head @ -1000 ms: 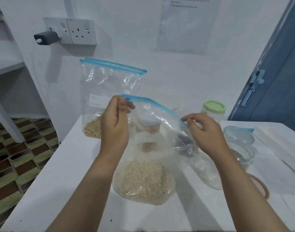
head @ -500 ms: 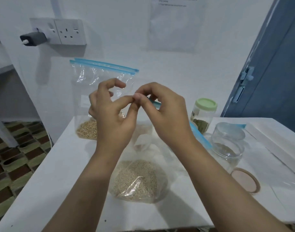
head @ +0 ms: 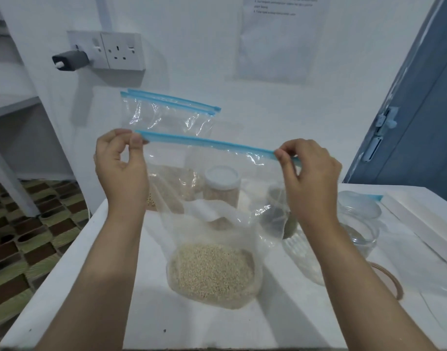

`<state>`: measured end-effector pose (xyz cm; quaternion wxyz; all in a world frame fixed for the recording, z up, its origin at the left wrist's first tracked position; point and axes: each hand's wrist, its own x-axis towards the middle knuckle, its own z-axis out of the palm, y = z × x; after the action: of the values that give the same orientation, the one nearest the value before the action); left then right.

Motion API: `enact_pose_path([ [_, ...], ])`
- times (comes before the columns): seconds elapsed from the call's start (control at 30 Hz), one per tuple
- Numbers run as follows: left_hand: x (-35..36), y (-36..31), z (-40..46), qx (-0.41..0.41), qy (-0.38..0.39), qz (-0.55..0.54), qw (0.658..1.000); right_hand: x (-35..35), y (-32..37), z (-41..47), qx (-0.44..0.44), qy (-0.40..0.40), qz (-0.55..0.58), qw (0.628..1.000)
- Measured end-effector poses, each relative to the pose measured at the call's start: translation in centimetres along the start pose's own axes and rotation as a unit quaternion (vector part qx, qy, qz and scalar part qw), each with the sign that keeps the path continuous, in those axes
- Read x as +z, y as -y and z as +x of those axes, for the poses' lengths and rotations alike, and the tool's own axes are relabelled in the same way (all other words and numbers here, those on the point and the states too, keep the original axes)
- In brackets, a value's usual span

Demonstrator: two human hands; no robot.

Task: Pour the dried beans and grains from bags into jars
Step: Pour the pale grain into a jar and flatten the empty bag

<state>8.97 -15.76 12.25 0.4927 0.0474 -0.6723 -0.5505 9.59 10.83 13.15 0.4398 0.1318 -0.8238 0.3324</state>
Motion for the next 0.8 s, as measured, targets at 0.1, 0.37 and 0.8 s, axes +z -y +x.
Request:
enact_pose_path([
  [0.1,-0.1,0.6,0.4,-0.011,-0.007,-0.018,1.000,-0.7,-0.4,-0.2,0.041,-0.006,0.051,0.998],
  [0.37,1.6,-1.1,2.0,-0.036,0.016,-0.098,0.994,-0.6,0.5,2.1,0.102,-0.048,0.181,0.977],
  [0.8,0.4,1.8,0.4,-0.107,0.055,-0.151,0.981,1.4,-1.7,0.6,0.201,0.070,0.298,0.931],
])
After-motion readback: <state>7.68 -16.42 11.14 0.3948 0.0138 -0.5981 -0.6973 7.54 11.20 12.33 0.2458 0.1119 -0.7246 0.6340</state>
